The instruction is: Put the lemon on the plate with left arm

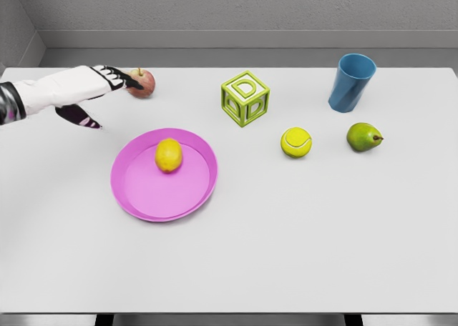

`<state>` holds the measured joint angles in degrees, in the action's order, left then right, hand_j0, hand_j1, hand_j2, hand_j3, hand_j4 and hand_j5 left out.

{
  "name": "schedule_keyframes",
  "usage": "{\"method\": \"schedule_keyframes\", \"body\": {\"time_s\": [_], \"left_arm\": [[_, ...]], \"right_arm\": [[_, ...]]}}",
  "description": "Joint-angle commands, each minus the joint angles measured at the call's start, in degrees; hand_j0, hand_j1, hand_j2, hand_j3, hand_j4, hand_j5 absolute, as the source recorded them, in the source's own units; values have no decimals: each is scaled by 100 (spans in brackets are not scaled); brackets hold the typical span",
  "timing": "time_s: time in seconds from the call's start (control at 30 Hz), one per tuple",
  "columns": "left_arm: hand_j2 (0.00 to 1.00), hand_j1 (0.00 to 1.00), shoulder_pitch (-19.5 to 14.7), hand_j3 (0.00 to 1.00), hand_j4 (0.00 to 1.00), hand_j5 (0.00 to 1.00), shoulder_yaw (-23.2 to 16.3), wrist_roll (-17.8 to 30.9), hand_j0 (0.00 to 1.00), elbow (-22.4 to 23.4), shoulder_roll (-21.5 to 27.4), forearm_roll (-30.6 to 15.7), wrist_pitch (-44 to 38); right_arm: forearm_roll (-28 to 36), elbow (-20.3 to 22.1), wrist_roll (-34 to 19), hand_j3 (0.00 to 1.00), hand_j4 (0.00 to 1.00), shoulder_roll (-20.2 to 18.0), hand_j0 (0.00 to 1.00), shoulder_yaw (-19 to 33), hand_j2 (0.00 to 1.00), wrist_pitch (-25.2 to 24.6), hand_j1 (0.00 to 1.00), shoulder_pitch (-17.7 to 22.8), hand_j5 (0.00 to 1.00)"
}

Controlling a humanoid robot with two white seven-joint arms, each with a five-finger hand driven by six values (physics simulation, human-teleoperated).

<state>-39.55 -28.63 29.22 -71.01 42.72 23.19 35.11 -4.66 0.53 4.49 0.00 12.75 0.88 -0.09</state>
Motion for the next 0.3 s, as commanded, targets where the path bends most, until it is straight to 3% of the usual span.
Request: {"method": "schedule_keyframes", "body": {"time_s": [0.0,0.1,0.13,0.27], "left_arm": [[100,100,0,100,100,100,420,-21,100,956,97,-113,-11],[100,100,9,100,100,100,438,-30,100,1932,44,-351,-11],[100,100,-9,100,100,100,490,-30,100,2064,35,-359,-11],[100,100,9,100,100,100,447,-21,100,1985,17,-368,-11]], "right_arm": [[0,0,0,100,100,0,100,0,100,0,100,0,100],[0,0,0,100,100,0,100,0,100,0,100,0,100],[0,0,0,100,100,0,100,0,100,0,100,0,100],[0,0,0,100,100,0,100,0,100,0,100,0,100]]}}
